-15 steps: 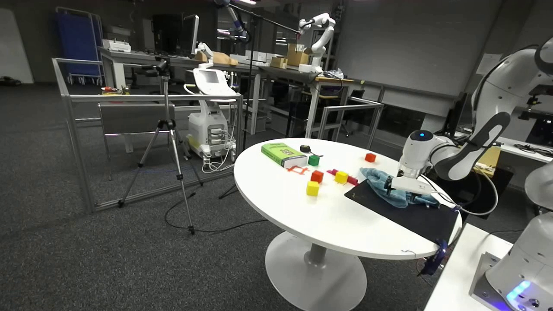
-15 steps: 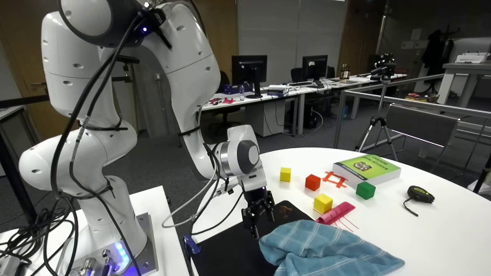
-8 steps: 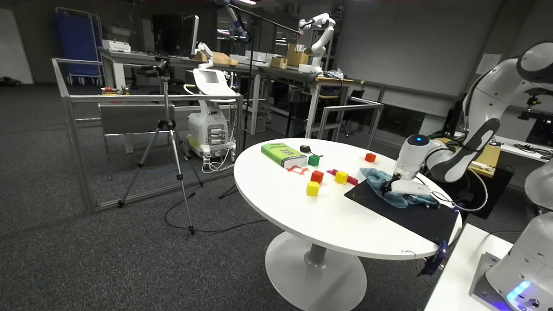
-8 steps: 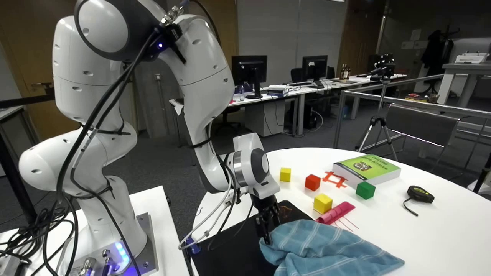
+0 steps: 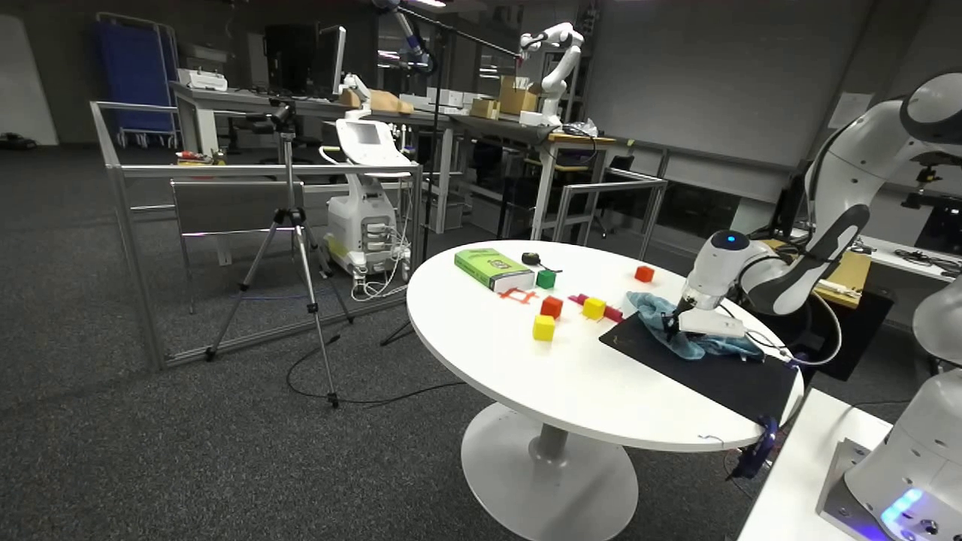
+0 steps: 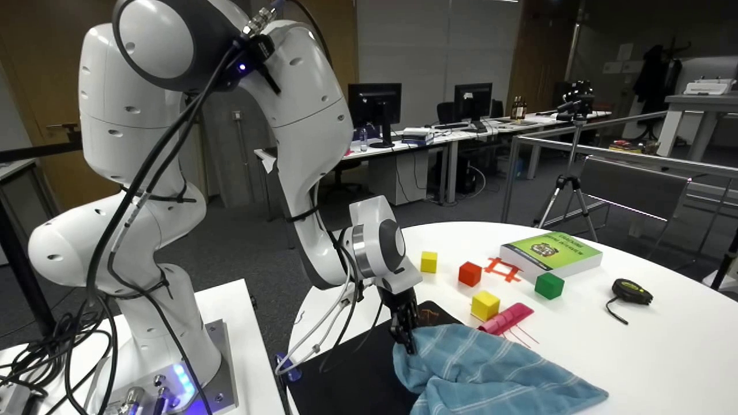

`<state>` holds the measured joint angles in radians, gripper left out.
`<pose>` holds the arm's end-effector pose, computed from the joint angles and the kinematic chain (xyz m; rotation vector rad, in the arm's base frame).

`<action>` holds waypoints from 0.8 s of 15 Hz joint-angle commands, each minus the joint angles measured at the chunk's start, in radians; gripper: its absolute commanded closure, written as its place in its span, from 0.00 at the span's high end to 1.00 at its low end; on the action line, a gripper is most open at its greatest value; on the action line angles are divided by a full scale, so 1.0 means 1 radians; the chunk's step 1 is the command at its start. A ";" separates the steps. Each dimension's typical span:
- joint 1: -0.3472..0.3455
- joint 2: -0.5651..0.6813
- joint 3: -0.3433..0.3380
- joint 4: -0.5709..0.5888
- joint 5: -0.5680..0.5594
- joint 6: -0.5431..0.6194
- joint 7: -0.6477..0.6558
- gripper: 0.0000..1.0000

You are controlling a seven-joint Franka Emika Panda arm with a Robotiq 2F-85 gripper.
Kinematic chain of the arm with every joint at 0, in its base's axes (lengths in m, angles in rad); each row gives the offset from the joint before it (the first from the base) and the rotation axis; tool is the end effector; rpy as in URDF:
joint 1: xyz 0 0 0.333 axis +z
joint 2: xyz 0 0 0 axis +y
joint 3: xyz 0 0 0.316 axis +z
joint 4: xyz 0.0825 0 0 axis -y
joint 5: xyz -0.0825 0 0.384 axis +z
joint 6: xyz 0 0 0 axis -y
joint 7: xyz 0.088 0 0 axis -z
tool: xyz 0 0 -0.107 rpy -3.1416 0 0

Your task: Unfold the kitchen towel

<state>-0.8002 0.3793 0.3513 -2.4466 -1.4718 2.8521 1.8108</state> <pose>0.4269 -0.1316 0.1545 2.6538 -1.2485 0.4298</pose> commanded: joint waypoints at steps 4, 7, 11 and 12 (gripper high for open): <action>0.117 -0.326 -0.093 -0.211 0.293 0.197 -0.203 0.00; 0.045 -0.389 0.023 -0.301 0.543 0.165 -0.401 0.01; 0.294 -0.465 -0.140 -0.283 0.892 0.038 -0.690 0.01; 0.356 -0.498 -0.188 -0.268 0.969 -0.016 -0.751 0.01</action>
<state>-0.6155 -0.0095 0.2948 -2.7242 -0.6803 2.9493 1.2132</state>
